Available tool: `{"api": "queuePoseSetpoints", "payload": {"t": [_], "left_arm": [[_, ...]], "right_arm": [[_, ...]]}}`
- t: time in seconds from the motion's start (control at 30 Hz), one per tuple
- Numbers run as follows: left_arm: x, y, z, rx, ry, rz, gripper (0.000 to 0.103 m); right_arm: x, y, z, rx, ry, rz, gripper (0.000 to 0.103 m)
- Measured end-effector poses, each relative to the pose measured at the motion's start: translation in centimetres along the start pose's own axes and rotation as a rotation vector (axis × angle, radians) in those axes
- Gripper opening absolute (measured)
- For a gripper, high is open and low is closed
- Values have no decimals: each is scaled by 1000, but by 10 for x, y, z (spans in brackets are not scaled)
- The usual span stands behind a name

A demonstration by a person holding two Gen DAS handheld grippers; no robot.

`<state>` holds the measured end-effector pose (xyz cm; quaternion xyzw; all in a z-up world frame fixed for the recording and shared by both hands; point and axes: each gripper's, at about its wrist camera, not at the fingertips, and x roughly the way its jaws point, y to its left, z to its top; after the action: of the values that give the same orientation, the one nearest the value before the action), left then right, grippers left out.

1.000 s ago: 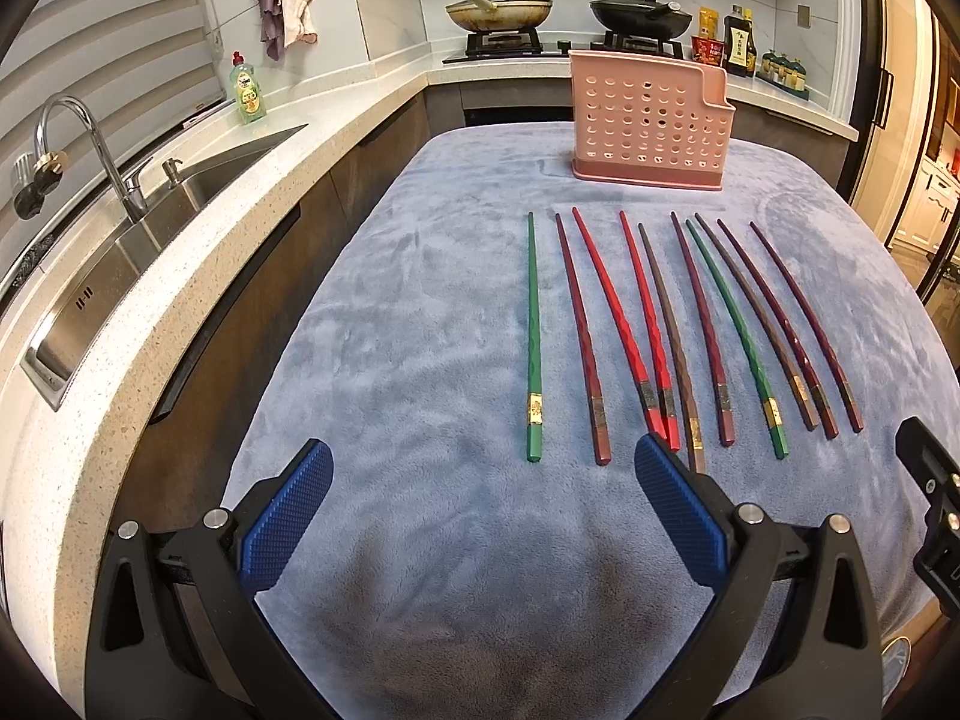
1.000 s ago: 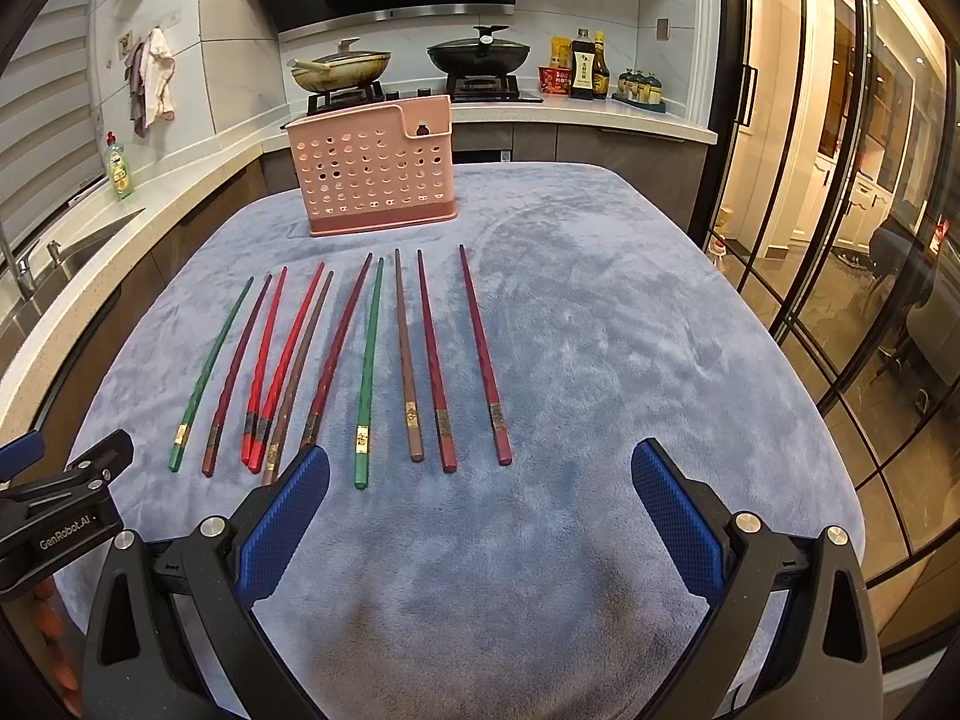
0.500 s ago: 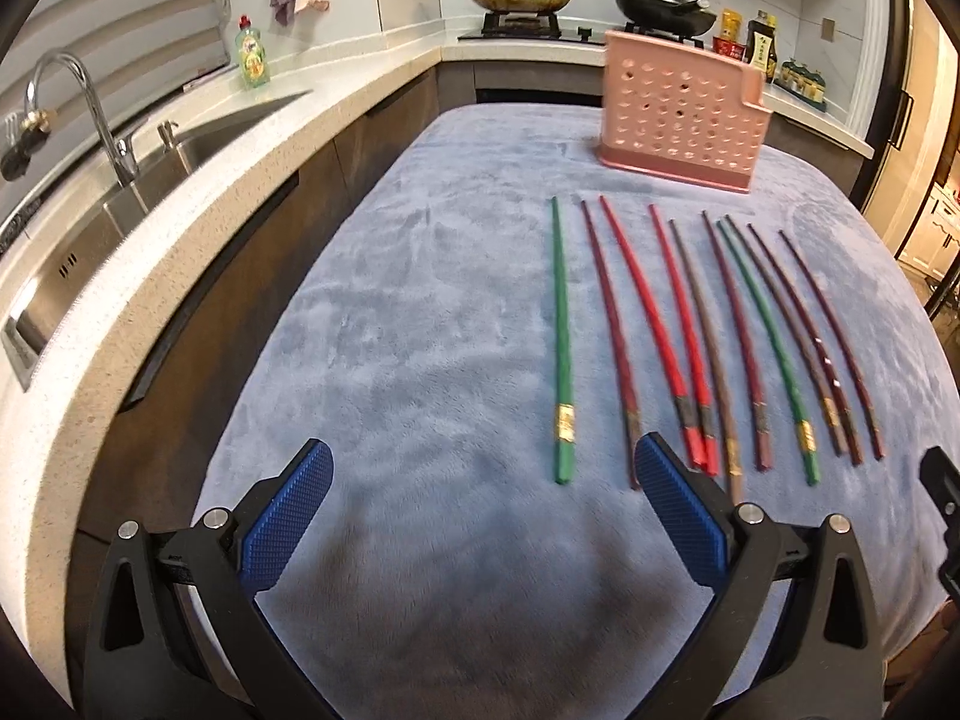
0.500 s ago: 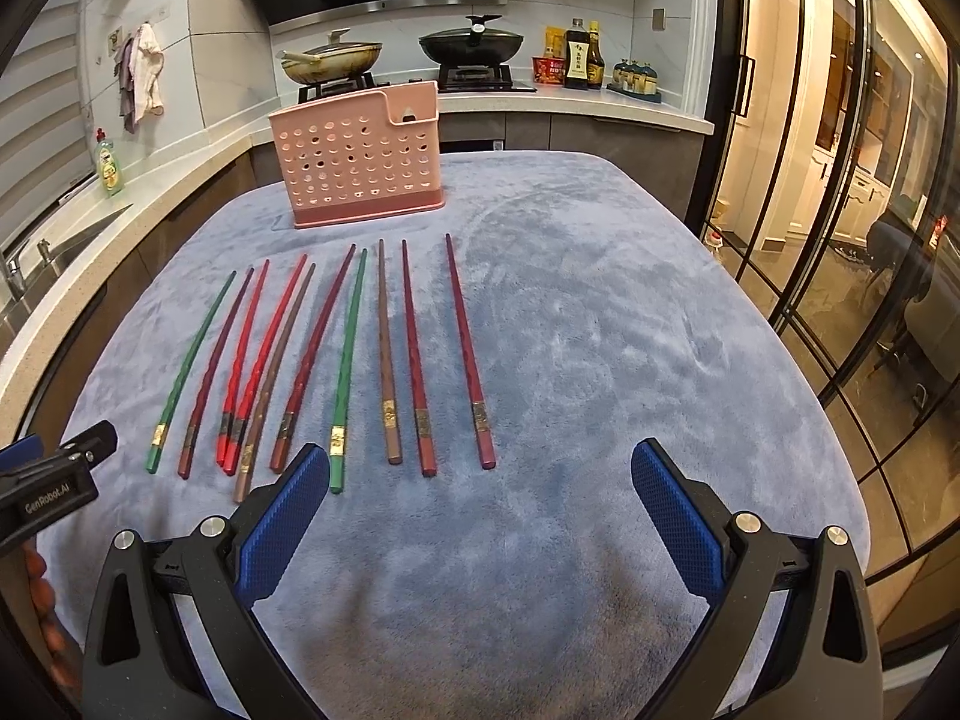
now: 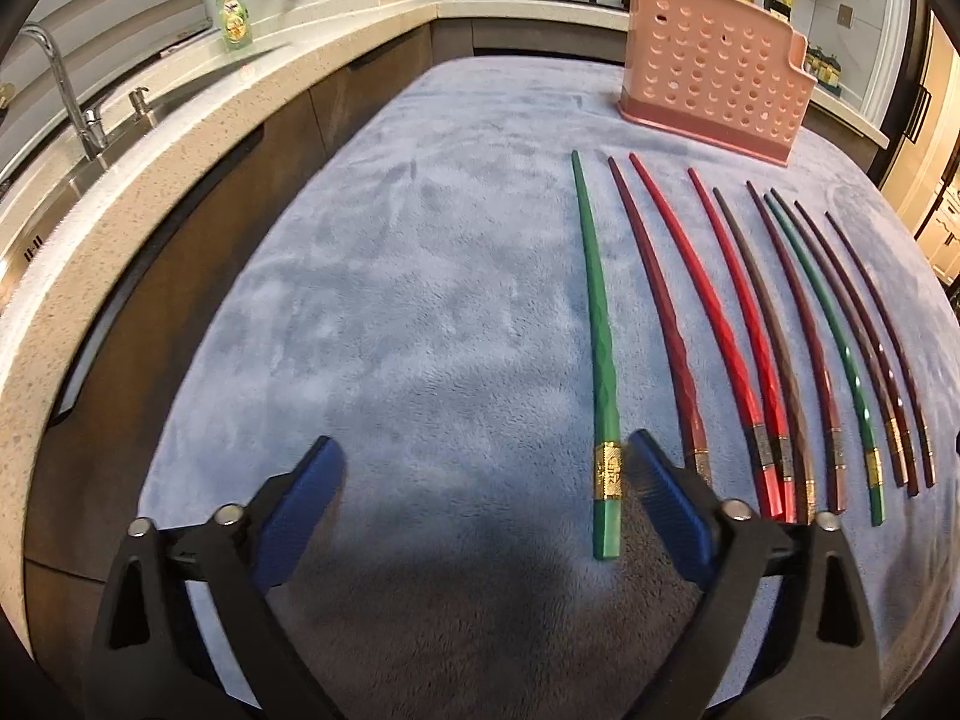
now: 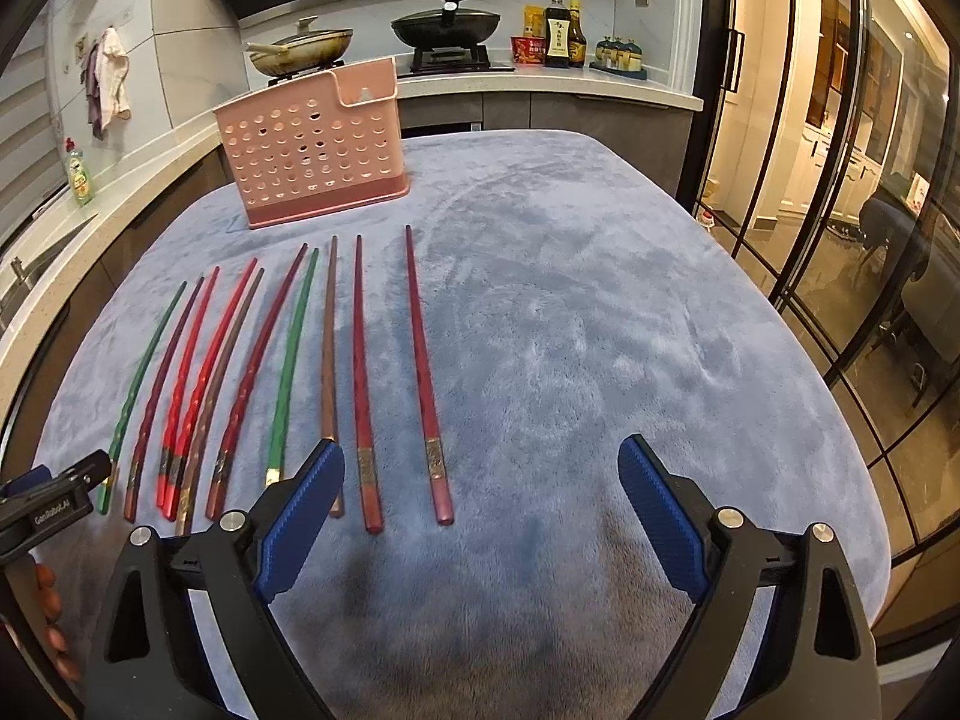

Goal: Organize utensils
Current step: 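Grasp the green chopstick with the left tool while the right tool grasps a dark red chopstick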

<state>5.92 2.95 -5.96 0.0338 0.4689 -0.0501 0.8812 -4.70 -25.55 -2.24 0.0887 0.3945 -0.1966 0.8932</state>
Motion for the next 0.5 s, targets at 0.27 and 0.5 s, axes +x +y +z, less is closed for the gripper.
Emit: {"api": "queuePoseSetpoints", "payload": {"t": [0.27,0.5], "left_arm": [[0,-2,-1,11,6,-41,65],[-4,1,1,-2,21,-73,32]], "right_arm": [[17,2,6,1,20,-3,85],[31,-2,8,4,53,5,67]]}}
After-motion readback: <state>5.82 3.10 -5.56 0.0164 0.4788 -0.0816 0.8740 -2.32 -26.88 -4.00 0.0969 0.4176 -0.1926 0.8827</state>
